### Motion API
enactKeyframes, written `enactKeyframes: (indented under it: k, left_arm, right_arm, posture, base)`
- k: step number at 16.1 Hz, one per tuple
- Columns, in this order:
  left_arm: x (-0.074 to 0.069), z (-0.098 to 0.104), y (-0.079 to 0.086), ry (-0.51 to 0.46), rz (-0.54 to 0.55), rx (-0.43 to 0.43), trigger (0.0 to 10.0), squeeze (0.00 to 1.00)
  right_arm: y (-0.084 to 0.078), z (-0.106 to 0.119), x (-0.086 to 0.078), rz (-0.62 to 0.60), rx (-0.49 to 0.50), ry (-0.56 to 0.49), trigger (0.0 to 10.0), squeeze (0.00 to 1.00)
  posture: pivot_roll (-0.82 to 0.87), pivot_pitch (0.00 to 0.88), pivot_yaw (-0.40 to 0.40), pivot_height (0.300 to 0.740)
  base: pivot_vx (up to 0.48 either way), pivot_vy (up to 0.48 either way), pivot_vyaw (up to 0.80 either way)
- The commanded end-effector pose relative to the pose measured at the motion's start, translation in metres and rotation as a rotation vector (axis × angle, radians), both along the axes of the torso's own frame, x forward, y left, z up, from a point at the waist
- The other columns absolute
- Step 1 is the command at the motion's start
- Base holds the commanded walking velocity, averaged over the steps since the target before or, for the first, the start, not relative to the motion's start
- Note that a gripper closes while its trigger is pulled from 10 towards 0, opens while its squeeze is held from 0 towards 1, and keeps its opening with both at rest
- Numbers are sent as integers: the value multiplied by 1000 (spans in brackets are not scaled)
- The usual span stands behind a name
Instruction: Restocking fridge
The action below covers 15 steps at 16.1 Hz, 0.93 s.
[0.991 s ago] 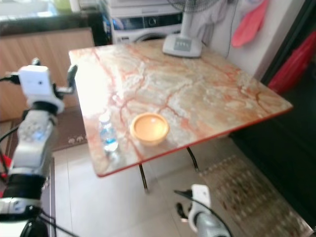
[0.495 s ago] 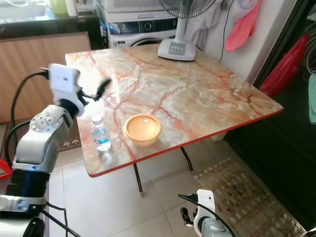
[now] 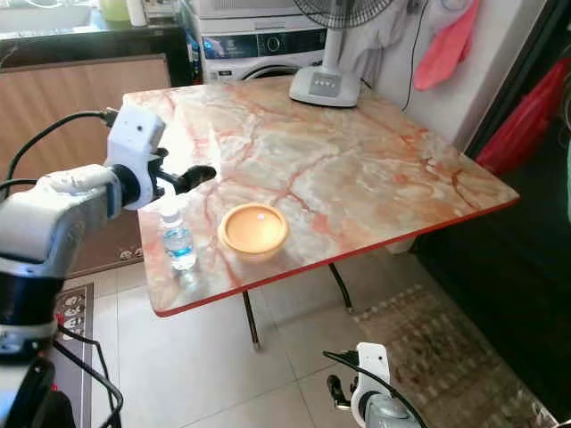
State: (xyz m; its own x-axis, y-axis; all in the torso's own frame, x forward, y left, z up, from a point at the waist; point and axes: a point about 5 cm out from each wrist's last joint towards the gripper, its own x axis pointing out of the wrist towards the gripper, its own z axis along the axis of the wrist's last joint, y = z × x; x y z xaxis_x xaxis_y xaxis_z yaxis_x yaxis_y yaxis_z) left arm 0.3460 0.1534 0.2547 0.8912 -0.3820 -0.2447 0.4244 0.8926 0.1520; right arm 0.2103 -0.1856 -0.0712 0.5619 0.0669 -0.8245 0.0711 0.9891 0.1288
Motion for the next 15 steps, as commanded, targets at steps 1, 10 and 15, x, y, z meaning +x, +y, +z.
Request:
enactKeyframes:
  k: [1, 10, 15]
  left_arm:
    - [2, 2, 3, 25, 10, 15, 10000, 0]
    - [-2, -13, 14, 206, -28, 64, 10000, 0]
    - [-2, -23, 17, 239, -32, 104, 9725, 0]
  right_arm:
    - [0, -1, -2, -9, 4, 11, 10000, 0]
    - [1, -3, -4, -1, 7, 22, 10000, 0]
    - [2, -3, -4, 1, 10, 22, 10000, 0]
  posture:
    - [193, 0, -44, 740]
    - [205, 0, -33, 740]
    - [201, 0, -28, 740]
  base:
    - [0, 0, 0]
    - [0, 0, 0]
    - [0, 0, 0]
